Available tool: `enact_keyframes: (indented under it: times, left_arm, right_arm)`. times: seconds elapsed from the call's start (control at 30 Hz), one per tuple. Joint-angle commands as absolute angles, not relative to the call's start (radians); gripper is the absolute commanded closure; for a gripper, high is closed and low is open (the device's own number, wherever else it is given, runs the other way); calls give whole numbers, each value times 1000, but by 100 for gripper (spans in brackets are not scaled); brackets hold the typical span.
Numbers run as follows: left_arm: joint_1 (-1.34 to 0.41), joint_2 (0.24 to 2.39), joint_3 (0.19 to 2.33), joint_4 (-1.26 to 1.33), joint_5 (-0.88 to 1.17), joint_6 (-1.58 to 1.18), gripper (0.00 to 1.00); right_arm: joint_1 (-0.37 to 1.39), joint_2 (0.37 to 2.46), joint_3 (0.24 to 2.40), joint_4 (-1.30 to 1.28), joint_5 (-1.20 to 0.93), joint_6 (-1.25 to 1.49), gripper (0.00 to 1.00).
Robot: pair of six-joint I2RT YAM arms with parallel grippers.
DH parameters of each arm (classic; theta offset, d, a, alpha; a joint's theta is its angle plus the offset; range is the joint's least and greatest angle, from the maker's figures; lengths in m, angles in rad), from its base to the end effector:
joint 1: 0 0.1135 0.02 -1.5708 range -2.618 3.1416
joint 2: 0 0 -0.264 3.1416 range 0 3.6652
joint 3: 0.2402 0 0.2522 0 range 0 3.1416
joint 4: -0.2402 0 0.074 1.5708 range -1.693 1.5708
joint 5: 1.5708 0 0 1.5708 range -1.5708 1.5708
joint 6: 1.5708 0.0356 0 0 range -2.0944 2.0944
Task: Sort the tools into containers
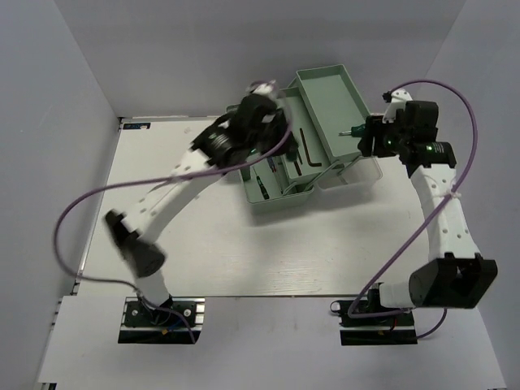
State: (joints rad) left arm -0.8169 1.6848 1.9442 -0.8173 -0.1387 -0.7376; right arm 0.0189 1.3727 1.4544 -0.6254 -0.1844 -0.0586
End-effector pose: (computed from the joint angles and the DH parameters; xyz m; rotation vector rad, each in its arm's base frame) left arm 0.2528 -0.2621 0.4388 0.0025 2.2215 -0.7537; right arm 0.3004 0.0122 0.3957 -0.1913 2.1002 0.1711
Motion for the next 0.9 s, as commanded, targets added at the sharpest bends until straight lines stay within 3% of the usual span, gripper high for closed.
enact_keyframes:
  times: [0.0,0.03,0.07,0.17,0.23,0.37,0.73,0.87]
  left_arm:
    - [-787,2013,2315,-709,-33,-623,100]
    - [-787,2085,2489,-689,9,-632,100]
    - [-773,2142,2532,-661,33,-643,100]
    - [-752,2198,2423,-420,116,-721,100]
    - [-739,2224,2367,-280,155,-770,100]
    - [-730,2357,2506,-249,230,-830,100]
    - [-721,2319,2399,-137,282,-890,100]
    - [-721,2358,2411,-146,295,-900,88]
  right_arm:
    - [12,1296,1372,-517,-45,-48,45]
    - [14,1263,1356,-517,-41,-49,52]
    - [-32,1250,1342,-529,-31,-49,55]
    - [-51,1164,1206,-514,-25,-58,60]
    - [-63,1116,1146,-502,-18,-66,60]
    - [-86,1042,1043,-505,-5,-61,60]
    - [-118,1017,965,-497,-40,-34,58]
    - [-118,1042,983,-489,-52,-20,49]
